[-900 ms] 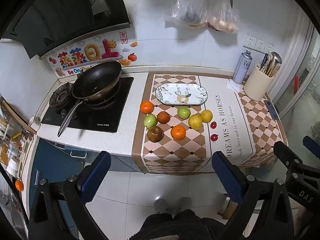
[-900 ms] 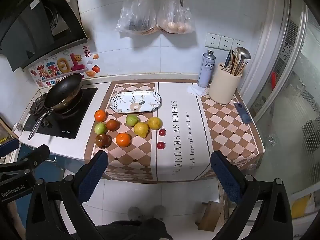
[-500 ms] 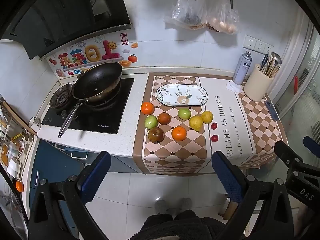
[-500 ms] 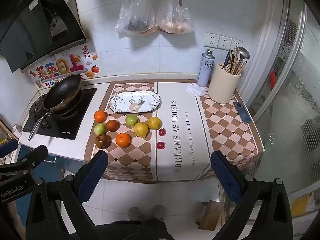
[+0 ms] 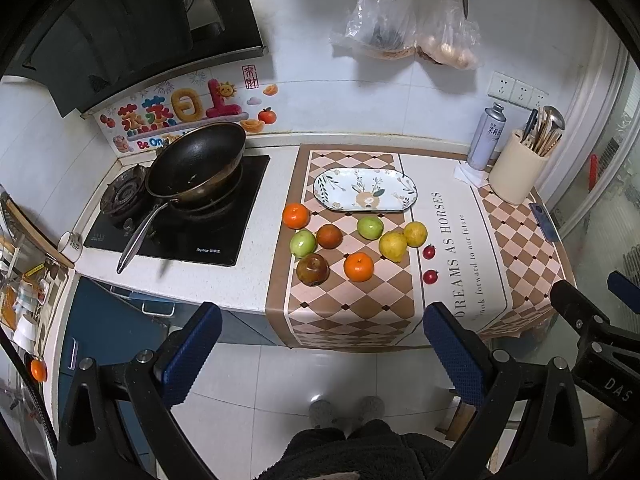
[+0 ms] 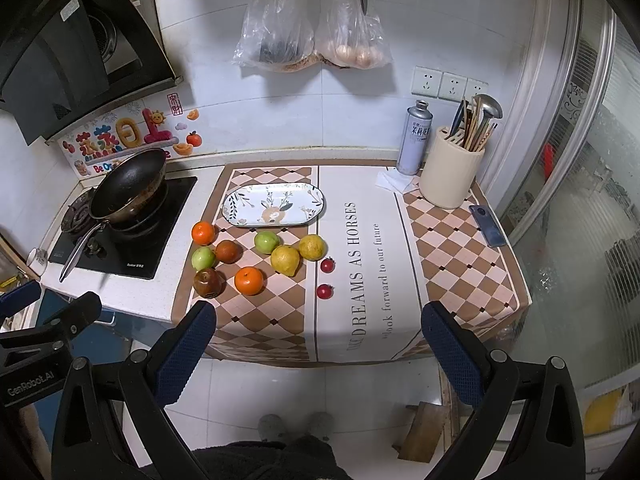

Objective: Organize fruits

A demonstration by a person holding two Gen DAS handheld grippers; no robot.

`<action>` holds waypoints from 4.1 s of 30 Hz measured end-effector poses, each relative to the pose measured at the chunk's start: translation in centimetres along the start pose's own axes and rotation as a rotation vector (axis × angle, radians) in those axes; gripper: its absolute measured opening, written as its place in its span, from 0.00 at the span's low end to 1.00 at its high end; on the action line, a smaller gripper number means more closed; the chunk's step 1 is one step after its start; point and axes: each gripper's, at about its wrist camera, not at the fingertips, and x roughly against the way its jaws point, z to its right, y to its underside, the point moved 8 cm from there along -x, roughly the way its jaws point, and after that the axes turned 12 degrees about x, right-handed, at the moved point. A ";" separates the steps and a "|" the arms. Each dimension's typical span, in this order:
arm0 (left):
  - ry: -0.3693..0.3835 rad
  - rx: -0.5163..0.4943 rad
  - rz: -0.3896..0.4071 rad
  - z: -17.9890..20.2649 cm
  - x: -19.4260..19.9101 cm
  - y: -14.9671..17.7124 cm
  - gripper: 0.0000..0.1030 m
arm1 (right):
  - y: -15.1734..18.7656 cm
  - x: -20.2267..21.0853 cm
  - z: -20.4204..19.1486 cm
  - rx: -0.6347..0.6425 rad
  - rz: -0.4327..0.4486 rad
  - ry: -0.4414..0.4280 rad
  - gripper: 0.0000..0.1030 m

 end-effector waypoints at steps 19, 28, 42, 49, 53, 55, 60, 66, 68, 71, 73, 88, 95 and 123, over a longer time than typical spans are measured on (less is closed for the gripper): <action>0.002 0.001 0.004 0.2 -0.1 0.1 1.00 | -0.2 0.3 -0.2 -0.001 0.003 -0.005 1.00; 0.005 0.001 0.006 0.3 -0.1 0.1 1.00 | -0.2 0.4 -0.3 -0.001 0.002 -0.003 1.00; 0.008 0.011 0.013 0.8 0.5 -0.1 1.00 | -0.1 0.4 -0.2 -0.002 0.004 -0.005 1.00; 0.010 0.015 0.011 0.8 0.6 0.0 1.00 | -0.9 0.7 -0.6 0.002 -0.003 -0.010 1.00; 0.012 0.015 0.012 0.7 0.6 0.0 1.00 | -0.7 0.5 -0.6 -0.001 -0.003 -0.012 1.00; 0.013 0.014 0.012 0.8 0.6 0.0 1.00 | -0.7 0.5 -0.6 0.000 -0.003 -0.011 1.00; 0.016 0.015 0.006 1.1 0.6 -0.1 1.00 | -0.6 0.2 -0.8 -0.009 -0.007 -0.012 1.00; 0.023 0.008 0.001 1.6 0.2 -0.5 1.00 | -0.3 -0.5 -0.9 -0.032 -0.010 -0.009 1.00; 0.026 0.006 0.000 1.6 0.0 -0.6 1.00 | -0.4 -0.7 -0.9 -0.047 -0.005 -0.009 1.00; 0.032 0.006 0.018 0.7 -0.6 -1.0 1.00 | -0.6 -1.0 -0.8 -0.084 0.015 -0.019 1.00; 0.019 0.005 0.056 0.3 -1.0 -1.7 1.00 | -0.7 -1.6 -1.0 -0.113 0.026 -0.036 1.00; -0.115 0.047 0.025 -7.9 -13.1 -5.2 1.00 | 1.0 -16.4 -5.9 -0.203 -0.141 -0.188 1.00; -0.131 0.096 -0.203 -8.4 -23.0 -3.6 0.99 | 0.7 -28.8 -9.9 -0.114 -0.290 -0.304 0.97; -0.045 0.067 -0.653 -1.8 -39.0 1.4 0.92 | 4.0 -45.1 -15.1 0.067 -0.552 -0.403 0.64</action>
